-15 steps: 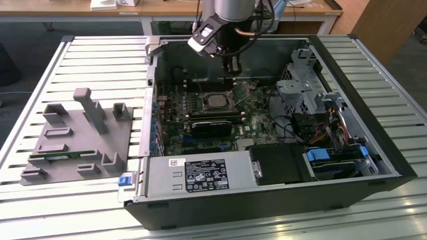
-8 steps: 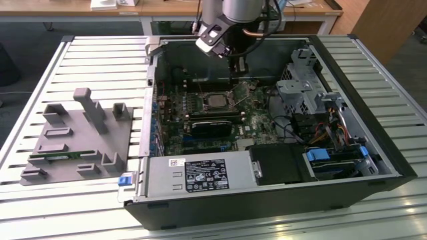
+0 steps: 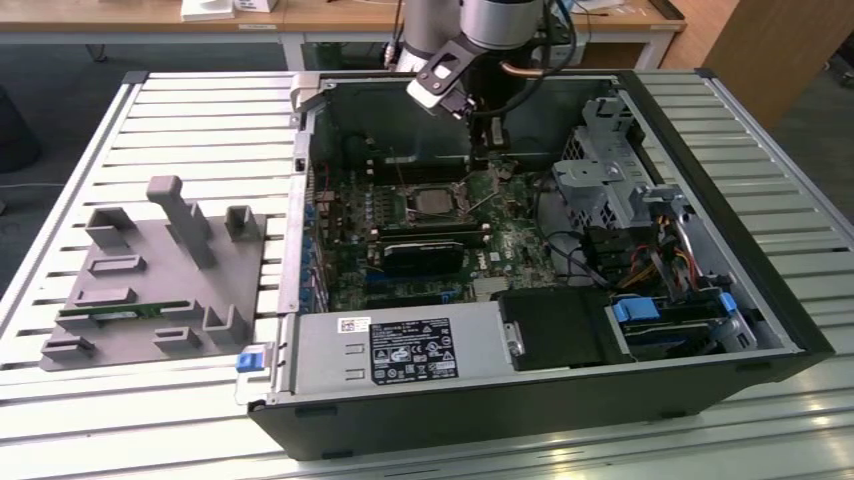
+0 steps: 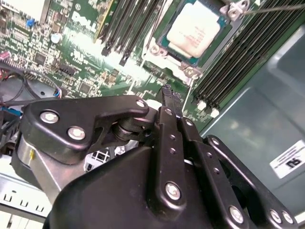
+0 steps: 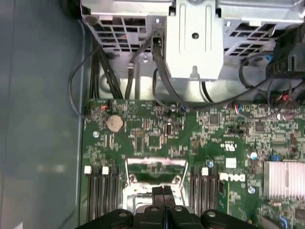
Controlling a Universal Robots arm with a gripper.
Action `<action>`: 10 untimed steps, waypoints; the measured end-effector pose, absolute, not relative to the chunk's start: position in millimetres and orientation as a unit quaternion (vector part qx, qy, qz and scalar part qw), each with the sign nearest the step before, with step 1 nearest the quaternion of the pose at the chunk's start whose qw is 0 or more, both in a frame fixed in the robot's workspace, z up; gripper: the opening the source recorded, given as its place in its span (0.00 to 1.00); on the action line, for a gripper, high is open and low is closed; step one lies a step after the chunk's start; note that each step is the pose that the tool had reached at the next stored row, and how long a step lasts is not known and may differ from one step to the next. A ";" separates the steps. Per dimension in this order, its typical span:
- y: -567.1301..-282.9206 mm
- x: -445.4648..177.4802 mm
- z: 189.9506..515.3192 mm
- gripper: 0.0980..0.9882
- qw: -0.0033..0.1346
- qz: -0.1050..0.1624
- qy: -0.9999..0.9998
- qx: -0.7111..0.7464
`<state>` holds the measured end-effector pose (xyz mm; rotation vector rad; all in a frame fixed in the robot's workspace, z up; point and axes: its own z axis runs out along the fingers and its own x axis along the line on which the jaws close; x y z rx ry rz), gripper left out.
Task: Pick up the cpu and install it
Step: 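Close the cpu cover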
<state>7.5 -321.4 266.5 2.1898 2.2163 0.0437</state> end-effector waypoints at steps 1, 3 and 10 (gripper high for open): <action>-321.4 8.9 266.1 0.02 0.013 0.014 0.711 0.703; -321.3 11.0 265.3 0.02 0.013 0.014 0.711 0.703; -320.4 18.1 262.7 0.02 0.013 0.014 0.711 0.703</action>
